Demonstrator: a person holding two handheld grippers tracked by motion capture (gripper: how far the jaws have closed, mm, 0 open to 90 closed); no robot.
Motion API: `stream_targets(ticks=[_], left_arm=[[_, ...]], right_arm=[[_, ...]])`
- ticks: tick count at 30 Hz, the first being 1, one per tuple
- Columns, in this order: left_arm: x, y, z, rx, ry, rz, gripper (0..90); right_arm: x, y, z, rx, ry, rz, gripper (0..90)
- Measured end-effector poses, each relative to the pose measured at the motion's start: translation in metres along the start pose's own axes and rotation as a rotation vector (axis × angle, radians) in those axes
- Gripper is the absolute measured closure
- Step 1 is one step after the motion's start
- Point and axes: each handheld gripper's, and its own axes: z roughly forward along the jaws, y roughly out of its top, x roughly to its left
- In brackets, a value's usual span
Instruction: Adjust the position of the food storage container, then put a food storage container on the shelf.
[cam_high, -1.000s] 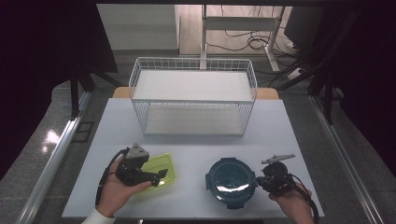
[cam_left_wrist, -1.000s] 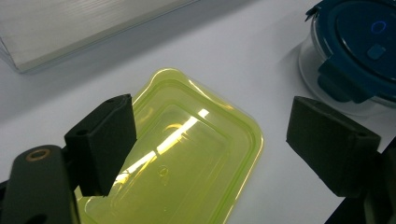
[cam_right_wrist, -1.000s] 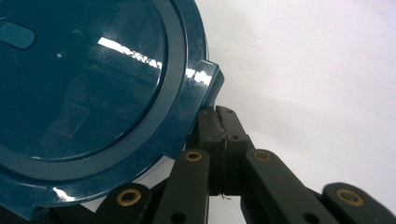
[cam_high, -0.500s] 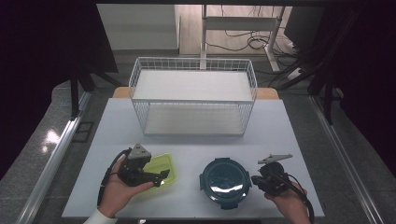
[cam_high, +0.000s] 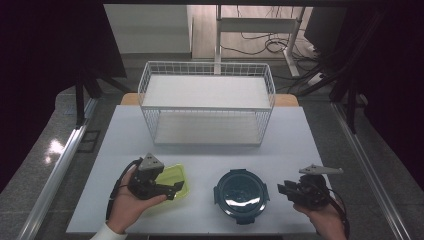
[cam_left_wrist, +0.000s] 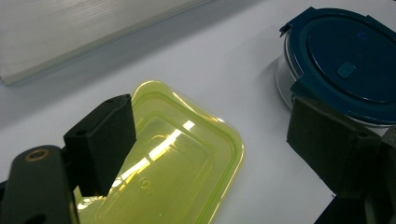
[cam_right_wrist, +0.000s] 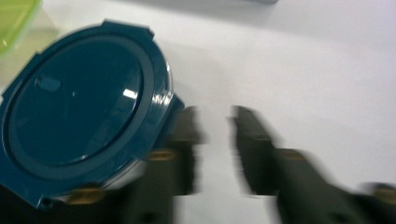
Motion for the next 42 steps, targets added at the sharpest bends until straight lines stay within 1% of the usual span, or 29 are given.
stream_targets(ticks=[1, 2, 3, 4, 5, 6, 8, 9, 10, 11, 13, 15, 18, 19, 20, 21, 23, 25, 27, 28, 29, 30, 31, 33, 34, 36, 38, 41, 42], left_arm=[[0.001, 0.000, 0.000, 0.001, -0.001, -0.008, 15.1], [0.001, -0.001, -0.001, -0.001, 0.002, -0.015, 14.8], [0.001, -0.001, -0.001, -0.001, 0.002, -0.015, 14.6], [0.003, 0.000, -0.002, -0.009, 0.001, -0.031, 14.4], [0.003, 0.000, -0.002, -0.009, 0.001, -0.031, 14.2], [0.004, 0.001, -0.003, -0.017, -0.004, -0.040, 14.1], [0.003, 0.002, -0.004, -0.020, 0.000, -0.042, 13.8], [0.002, 0.002, -0.003, -0.021, 0.010, -0.037, 13.5], [0.001, 0.002, -0.003, -0.021, 0.012, -0.037, 12.4], [-0.002, 0.002, -0.003, -0.021, 0.004, -0.036, 11.7], [-0.004, 0.003, -0.003, -0.023, 0.002, -0.036, 11.2], [-0.009, 0.005, -0.003, -0.031, -0.006, -0.038, 9.9], [-0.018, 0.007, -0.002, -0.036, -0.030, -0.045, 9.2], [-0.022, 0.008, -0.001, -0.037, -0.041, -0.046, 9.2], [-0.028, 0.010, 0.001, -0.028, -0.057, -0.051, 8.7], [-0.028, 0.010, 0.001, -0.028, -0.057, -0.051, 8.5], [-0.036, 0.012, 0.005, -0.016, -0.073, -0.072, 8.5], [-0.043, 0.012, 0.007, -0.008, -0.087, -0.080, 8.5], [-0.050, 0.012, 0.012, 0.004, -0.114, -0.085, 8.6], [-0.056, 0.011, 0.018, 0.027, -0.162, -0.097, 8.7], [-0.056, 0.011, 0.018, 0.027, -0.162, -0.097, 8.7], [-0.060, 0.010, 0.024, 0.047, -0.194, -0.108, 8.7], [-0.060, 0.010, 0.024, 0.047, -0.194, -0.108, 8.8], [-0.064, 0.011, 0.032, 0.061, -0.218, -0.127, 8.9], [-0.065, 0.011, 0.035, 0.060, -0.233, -0.141, 9.0], [-0.067, 0.012, 0.040, 0.059, -0.244, -0.161, 9.1], [-0.069, 0.012, 0.045, 0.055, -0.247, -0.172, 9.1], [-0.070, 0.013, 0.052, 0.054, -0.253, -0.202, 9.2], [-0.071, 0.013, 0.055, 0.053, -0.252, -0.208, 9.8]], right_arm=[[-0.001, 0.001, -0.002, -0.026, -0.012, 0.023, 38.4], [-0.002, 0.002, -0.002, -0.035, 0.003, 0.031, 34.6], [-0.002, 0.002, -0.002, -0.035, 0.003, 0.031, 34.6], [-0.003, 0.002, -0.003, -0.050, 0.036, 0.050, 28.5], [-0.003, 0.002, -0.003, -0.050, 0.036, 0.050, 28.5], [-0.003, 0.001, -0.002, -0.052, 0.059, 0.047, 25.9], [-0.002, 0.001, -0.002, -0.052, 0.066, 0.046, 25.0], [-0.002, 0.001, -0.002, -0.055, 0.073, 0.041, 23.5], [-0.001, 0.001, -0.002, -0.057, 0.079, 0.042, 20.2], [-0.001, 0.001, -0.002, -0.060, 0.080, 0.042, 19.2], [0.000, 0.001, -0.002, -0.063, 0.086, 0.045, 18.7], [0.001, 0.001, -0.002, -0.067, 0.108, 0.052, 18.0], [0.003, 0.000, -0.001, -0.061, 0.141, 0.060, 17.5], [0.003, 0.000, -0.001, -0.061, 0.141, 0.060, 17.5], [0.004, 0.000, 0.000, -0.059, 0.154, 0.064, 17.3], [0.004, 0.000, 0.001, -0.054, 0.158, 0.067, 17.1], [0.006, 0.000, 0.003, -0.042, 0.155, 0.076, 17.1], [0.007, 0.000, 0.003, -0.037, 0.149, 0.075, 17.1], [0.008, 0.000, 0.005, -0.033, 0.156, 0.071, 17.1], [0.009, 0.001, 0.006, -0.028, 0.162, 0.068, 17.2], [0.009, 0.001, 0.006, -0.028, 0.162, 0.068, 17.2], [0.010, 0.002, 0.008, -0.024, 0.169, 0.066, 17.1], [0.010, 0.002, 0.008, -0.024, 0.169, 0.066, 17.1], [0.012, 0.003, 0.009, -0.027, 0.177, 0.060, 17.1], [0.014, 0.003, 0.010, -0.026, 0.191, 0.055, 17.0], [0.015, 0.004, 0.010, -0.026, 0.197, 0.054, 16.9], [0.016, 0.004, 0.012, -0.022, 0.211, 0.054, 16.7], [0.017, 0.003, 0.016, -0.011, 0.225, 0.059, 15.9], [0.017, 0.002, 0.018, -0.005, 0.239, 0.066, 15.5]])
